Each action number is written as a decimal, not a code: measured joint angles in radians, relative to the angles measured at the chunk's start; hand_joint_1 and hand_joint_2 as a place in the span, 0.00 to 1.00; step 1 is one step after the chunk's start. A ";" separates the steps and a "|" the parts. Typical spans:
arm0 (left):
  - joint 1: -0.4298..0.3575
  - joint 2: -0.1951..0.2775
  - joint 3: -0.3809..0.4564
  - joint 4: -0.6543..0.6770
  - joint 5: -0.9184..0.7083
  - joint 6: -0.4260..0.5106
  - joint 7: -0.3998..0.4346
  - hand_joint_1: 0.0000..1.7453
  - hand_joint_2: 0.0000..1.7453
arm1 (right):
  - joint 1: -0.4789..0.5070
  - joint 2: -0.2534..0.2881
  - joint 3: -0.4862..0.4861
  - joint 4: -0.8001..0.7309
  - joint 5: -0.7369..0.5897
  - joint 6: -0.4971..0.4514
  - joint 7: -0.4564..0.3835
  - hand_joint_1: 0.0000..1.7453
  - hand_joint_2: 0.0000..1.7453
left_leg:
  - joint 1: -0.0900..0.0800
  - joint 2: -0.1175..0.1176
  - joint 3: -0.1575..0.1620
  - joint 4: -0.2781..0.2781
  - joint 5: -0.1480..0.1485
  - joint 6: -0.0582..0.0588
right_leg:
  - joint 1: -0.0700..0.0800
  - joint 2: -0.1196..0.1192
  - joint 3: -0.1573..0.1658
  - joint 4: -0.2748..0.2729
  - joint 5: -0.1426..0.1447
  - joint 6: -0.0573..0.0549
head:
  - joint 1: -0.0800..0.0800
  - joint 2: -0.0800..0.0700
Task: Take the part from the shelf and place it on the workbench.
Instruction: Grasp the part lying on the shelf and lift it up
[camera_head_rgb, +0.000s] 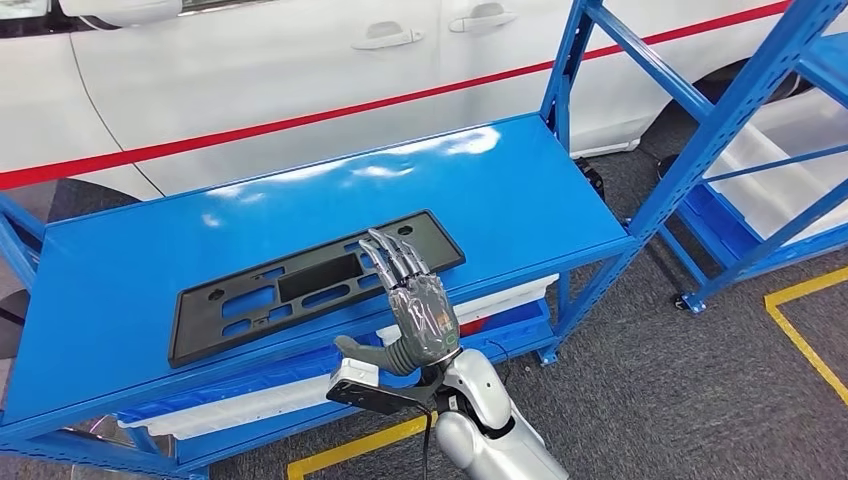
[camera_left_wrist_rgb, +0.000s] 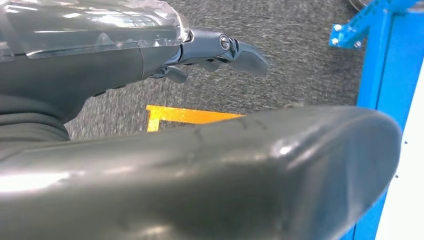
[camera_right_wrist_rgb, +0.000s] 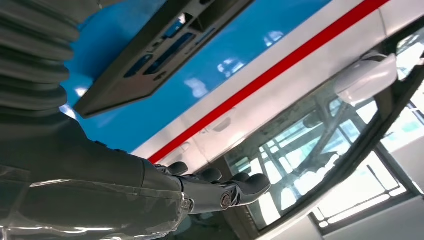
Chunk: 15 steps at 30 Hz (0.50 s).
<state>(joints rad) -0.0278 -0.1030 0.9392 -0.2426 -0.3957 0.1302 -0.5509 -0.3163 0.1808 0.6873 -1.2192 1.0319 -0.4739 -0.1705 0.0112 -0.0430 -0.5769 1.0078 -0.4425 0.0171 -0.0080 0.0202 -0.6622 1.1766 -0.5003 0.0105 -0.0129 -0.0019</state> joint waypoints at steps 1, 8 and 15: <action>-0.001 -0.001 0.002 0.000 -0.001 0.000 0.000 0.00 0.00 | 0.000 -0.002 0.001 -0.003 0.000 0.002 0.000 0.00 0.00 | -0.001 -0.009 0.003 0.003 -0.005 -0.003 | -0.001 0.015 0.026 -0.065 0.033 -0.003 | 0.000 0.000; -0.002 0.000 0.012 0.000 -0.002 0.000 0.000 0.00 0.00 | -0.002 -0.006 0.009 -0.014 0.001 0.008 0.000 0.00 0.00 | 0.001 -0.004 -0.022 0.054 -0.044 -0.041 | -0.006 0.005 0.075 -0.161 0.048 -0.034 | -0.005 0.000; -0.002 -0.001 0.021 0.000 -0.008 0.000 0.000 0.00 0.00 | 0.001 -0.007 0.013 -0.015 0.009 0.012 0.001 0.00 0.00 | 0.002 0.052 -0.079 0.162 -0.050 -0.048 | 0.002 -0.068 0.091 -0.159 0.031 -0.043 | -0.008 0.000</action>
<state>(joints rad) -0.0303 -0.1037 0.9605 -0.2426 -0.4034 0.1301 -0.5512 -0.3155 0.1739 0.7006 -1.2341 1.0405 -0.4622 -0.1696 0.0133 0.0087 -0.6556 1.1697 -0.4928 -0.0310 -0.0058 -0.0478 -0.5708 1.0180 -0.4690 -0.0320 -0.0205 -0.0019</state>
